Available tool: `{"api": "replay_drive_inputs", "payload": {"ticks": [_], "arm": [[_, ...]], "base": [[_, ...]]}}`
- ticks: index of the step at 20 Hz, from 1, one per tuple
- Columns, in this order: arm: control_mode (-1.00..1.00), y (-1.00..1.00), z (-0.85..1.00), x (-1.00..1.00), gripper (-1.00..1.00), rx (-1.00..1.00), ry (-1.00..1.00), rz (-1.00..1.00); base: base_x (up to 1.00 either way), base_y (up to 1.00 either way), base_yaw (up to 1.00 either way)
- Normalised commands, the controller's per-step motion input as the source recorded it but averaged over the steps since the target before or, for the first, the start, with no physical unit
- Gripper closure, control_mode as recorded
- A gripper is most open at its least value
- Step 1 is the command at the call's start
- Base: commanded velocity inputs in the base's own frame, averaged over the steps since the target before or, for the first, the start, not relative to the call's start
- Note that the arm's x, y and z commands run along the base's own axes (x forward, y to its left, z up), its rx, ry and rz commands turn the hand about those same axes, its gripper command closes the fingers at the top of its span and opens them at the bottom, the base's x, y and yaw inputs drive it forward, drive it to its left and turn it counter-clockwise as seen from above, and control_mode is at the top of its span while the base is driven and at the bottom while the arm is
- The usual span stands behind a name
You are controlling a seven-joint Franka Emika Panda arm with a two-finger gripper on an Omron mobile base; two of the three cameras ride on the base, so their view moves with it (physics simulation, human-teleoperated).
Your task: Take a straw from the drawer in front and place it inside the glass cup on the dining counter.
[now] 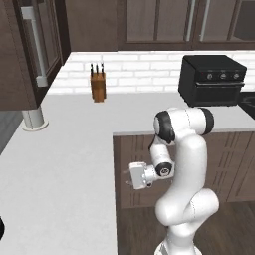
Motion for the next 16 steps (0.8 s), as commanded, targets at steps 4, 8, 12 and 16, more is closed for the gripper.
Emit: {"api": "replay_drive_inputs", "payload": {"ticks": [4, 8, 12, 16], "arm": [[-1.0, 0.3, -0.29, 0.4, -1.0, 0.0, 0.0, 0.0], [-1.0, 0.26, -0.37, 0.34, -1.0, 0.0, 0.0, 0.01], [-1.0, 0.33, -0.34, 0.19, -1.0, 0.0, 0.0, 0.01], [-1.0, 0.3, -0.35, 0.16, -1.0, 0.0, 0.0, 0.02]], "base": [[0.0, 0.0, 0.0], [0.0, 0.0, 0.0], [0.0, 0.0, 0.0], [0.0, 0.0, 0.0]]}}
